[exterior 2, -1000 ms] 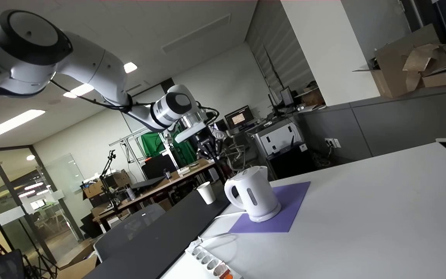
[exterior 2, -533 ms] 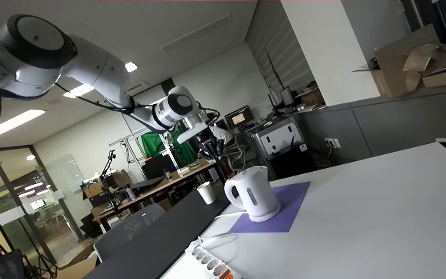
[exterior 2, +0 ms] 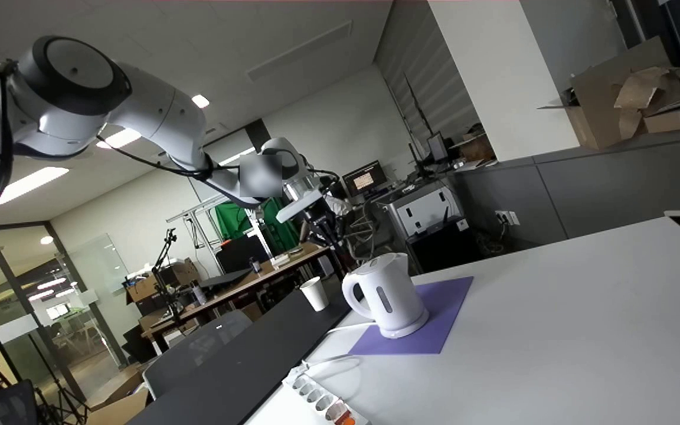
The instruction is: Press the button on the handle of the kettle
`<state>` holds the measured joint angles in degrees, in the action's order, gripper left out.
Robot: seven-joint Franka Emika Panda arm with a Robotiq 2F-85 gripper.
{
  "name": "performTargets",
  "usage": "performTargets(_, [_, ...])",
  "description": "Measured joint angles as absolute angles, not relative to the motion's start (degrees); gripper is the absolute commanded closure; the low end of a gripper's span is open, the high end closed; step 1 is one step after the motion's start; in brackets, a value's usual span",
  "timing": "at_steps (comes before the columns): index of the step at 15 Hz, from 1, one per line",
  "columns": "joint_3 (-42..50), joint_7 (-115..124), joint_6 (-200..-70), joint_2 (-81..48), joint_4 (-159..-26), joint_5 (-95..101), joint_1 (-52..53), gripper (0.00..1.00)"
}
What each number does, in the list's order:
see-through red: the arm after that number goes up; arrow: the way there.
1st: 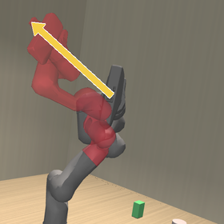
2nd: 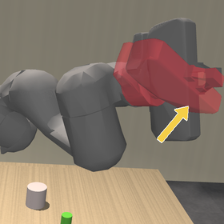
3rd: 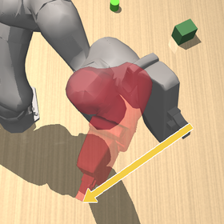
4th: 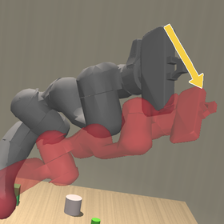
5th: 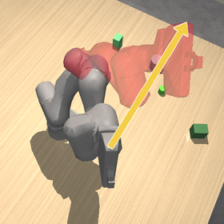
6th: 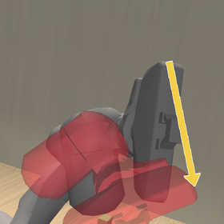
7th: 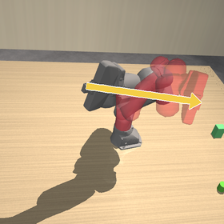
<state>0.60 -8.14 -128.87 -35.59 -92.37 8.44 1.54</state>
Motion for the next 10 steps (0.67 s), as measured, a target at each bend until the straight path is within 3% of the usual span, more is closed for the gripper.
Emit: performTargets(10, [0.58, -8.13, -127.06, -36.91, -92.14, 9.06, 2.21, 1.00])
